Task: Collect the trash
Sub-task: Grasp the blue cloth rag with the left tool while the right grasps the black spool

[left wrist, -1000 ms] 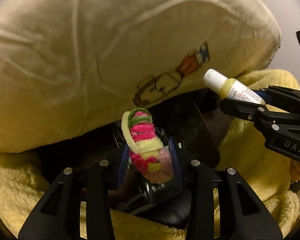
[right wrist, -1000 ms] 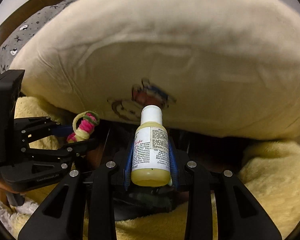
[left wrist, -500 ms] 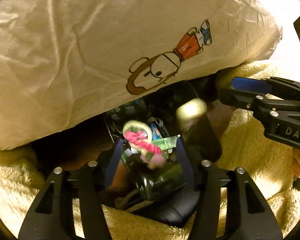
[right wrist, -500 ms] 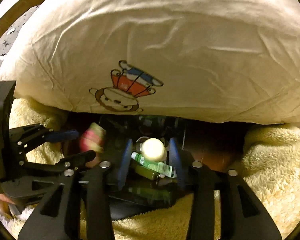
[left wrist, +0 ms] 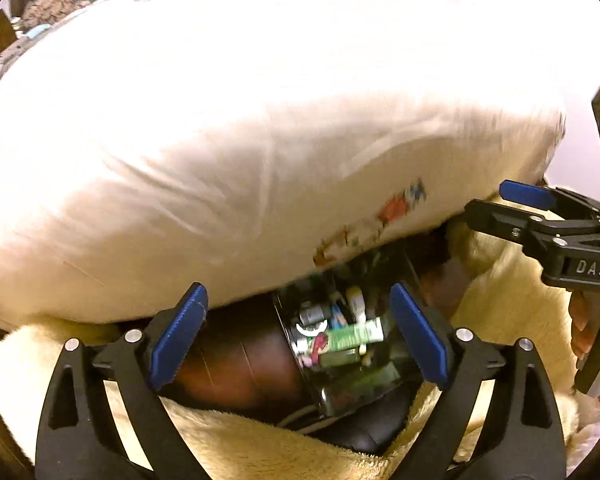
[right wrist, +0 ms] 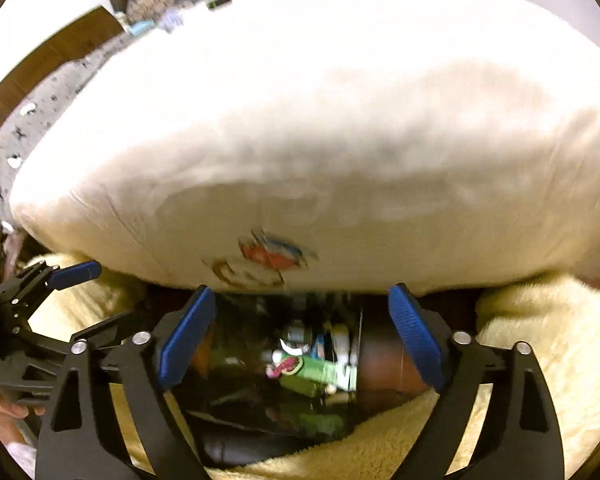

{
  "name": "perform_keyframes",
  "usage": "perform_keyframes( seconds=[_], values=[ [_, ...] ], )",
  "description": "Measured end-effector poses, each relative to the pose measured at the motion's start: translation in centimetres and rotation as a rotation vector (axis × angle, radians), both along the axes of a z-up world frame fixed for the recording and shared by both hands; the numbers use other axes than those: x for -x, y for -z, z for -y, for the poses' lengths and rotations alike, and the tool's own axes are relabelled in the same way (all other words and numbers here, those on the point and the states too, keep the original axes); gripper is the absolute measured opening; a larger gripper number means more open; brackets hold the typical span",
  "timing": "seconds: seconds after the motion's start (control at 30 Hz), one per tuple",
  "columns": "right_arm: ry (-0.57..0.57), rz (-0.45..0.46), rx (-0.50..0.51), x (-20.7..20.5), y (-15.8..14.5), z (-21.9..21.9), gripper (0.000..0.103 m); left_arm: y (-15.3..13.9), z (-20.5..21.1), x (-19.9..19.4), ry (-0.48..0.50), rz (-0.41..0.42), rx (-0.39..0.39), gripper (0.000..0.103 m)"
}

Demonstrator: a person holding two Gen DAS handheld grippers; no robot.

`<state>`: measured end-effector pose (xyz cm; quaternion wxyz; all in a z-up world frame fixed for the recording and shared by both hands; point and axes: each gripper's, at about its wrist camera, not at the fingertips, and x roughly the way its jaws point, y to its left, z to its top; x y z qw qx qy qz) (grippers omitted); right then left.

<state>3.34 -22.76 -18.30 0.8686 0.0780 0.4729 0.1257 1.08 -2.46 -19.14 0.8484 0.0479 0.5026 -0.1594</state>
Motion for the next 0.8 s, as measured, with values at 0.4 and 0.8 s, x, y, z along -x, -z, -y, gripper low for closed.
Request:
perform_keyframes(
  seconds=[0.4, 0.8],
  values=[
    [-0.018, 0.263, 0.119, -7.2, -9.0, -2.5, 0.099, -7.7, -6.0, -6.0, -0.122, 0.172, -0.017, 0.091],
    [-0.041, 0.276, 0.16, -20.8, -11.9, -7.0, 0.099, -10.7, -8.8, -19.0, -0.163, 0.243, -0.106, 0.091]
  ],
)
